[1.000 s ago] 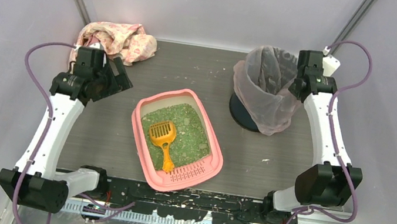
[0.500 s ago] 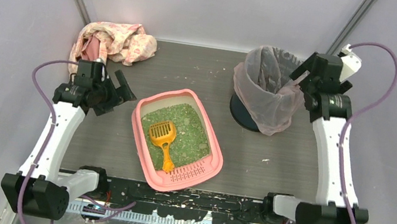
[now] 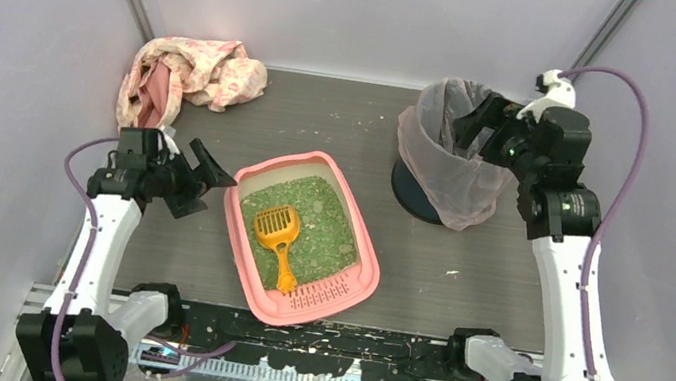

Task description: Clean the litter box

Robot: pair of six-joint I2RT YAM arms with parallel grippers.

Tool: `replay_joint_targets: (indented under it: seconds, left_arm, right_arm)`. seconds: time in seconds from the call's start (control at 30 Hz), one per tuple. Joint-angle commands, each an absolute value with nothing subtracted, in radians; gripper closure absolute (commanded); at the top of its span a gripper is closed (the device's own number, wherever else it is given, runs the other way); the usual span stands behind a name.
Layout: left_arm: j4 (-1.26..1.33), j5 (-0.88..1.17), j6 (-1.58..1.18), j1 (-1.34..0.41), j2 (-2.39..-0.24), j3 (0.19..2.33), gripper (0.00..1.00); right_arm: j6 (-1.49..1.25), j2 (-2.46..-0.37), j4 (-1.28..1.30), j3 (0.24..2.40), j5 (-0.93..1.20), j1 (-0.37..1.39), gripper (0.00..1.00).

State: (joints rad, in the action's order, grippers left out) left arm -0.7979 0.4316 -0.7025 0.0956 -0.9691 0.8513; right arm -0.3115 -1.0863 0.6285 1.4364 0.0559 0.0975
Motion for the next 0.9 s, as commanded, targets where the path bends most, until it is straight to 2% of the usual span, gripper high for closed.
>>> replay_joint_targets:
  seconds: [0.0,0.03,0.1,0.2,0.43,0.57,0.7,0.87]
  left_arm:
    - [-0.736,0.575,-0.651,0.161,-0.986,0.952,0.07]
    - [-0.720,0.634,-0.651,0.171,-1.010,0.958,0.11]
    - [-0.639,0.751,-0.669,0.187,-1.050,0.965,0.26]
    - [-0.456,0.839,-0.724,0.229,-1.065,0.932,0.33]
    - [-0.283,0.942,-0.806,0.399,-1.053,0.793,0.39]
    - [-0.058,0.991,-0.903,0.455,-1.035,0.689,0.41]
    - [-0.192,0.969,-0.724,0.463,-1.028,0.683,0.47]
    - [-0.071,1.022,-0.740,0.462,-1.026,0.582,0.59]
  right_arm:
    - [-0.287,-1.107,0.555,1.386,0.255,0.110,0.05]
    - [-0.285,-1.115,0.552,1.376,0.262,0.112,0.05]
    - [-0.272,-1.135,0.553,1.369,0.274,0.126,0.05]
    - [-0.249,-1.178,0.559,1.378,0.272,0.159,0.05]
    - [-0.230,-1.285,0.536,1.378,0.292,0.222,0.05]
    - [-0.224,-1.338,0.516,1.383,0.294,0.253,0.05]
    - [-0.224,-1.396,0.537,1.413,0.287,0.279,0.05]
    - [-0.224,-1.388,0.539,1.415,0.282,0.285,0.05]
